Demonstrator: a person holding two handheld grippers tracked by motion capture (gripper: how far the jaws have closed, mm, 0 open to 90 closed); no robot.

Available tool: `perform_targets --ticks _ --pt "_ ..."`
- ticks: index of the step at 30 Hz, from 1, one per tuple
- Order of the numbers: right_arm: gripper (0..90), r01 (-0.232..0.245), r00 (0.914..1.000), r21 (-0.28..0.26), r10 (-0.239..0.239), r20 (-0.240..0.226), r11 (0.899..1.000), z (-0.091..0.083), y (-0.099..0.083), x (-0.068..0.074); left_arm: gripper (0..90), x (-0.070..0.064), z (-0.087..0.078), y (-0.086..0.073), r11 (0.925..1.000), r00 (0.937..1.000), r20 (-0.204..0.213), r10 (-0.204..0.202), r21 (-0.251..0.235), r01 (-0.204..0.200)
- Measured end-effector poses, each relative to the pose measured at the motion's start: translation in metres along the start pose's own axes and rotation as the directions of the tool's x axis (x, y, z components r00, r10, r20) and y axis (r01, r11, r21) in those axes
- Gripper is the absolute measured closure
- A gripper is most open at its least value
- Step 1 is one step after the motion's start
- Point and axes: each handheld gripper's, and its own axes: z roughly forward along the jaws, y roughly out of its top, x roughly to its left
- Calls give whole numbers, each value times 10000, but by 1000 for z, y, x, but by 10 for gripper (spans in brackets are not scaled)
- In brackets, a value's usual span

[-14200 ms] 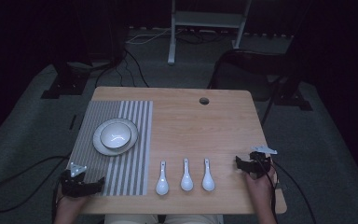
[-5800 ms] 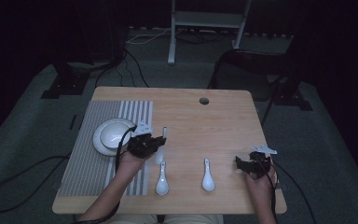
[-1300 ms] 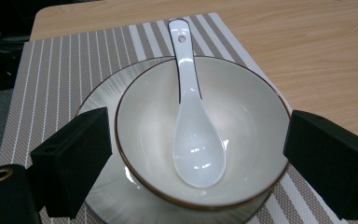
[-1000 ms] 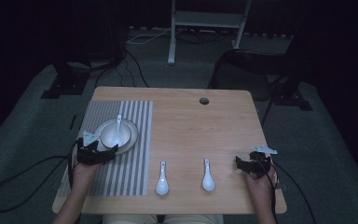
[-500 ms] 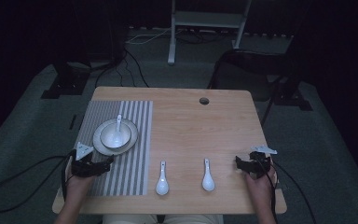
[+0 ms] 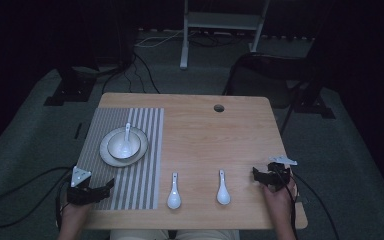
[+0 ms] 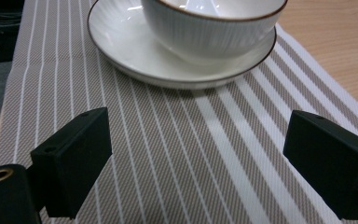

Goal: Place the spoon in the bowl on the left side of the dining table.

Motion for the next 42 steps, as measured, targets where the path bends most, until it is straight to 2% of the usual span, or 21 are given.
perform_targets --ticks 3,6,17,24,28,36,42 --pt "115 0 10000 -1 0 1 10000 0 0 0 78 -1 -6 -6 10000 9999 -103 46 19 -46" --pt "115 -2 10000 -1 2 2 10000 0 0 0 78 -2 -11 -14 10000 10000 3 -65 34 65" --pt "115 1 10000 -2 -1 1 10000 0 0 0 78 1 -23 -35 9997 9995 -258 -162 153 166" --pt "115 -1 10000 -3 1 2 10000 0 0 0 78 6 -27 -46 9987 9982 -387 -462 215 471" --pt "115 -1 10000 -2 1 2 10000 0 0 0 78 7 -28 -51 9988 9981 -550 -272 400 294" --pt "115 0 10000 -2 0 1 10000 0 0 0 78 10 -27 -58 9972 9976 -613 -333 654 373" --pt "114 2 10000 -3 -2 2 10000 0 0 0 78 13 -32 -61 9968 9944 -985 -378 668 445"
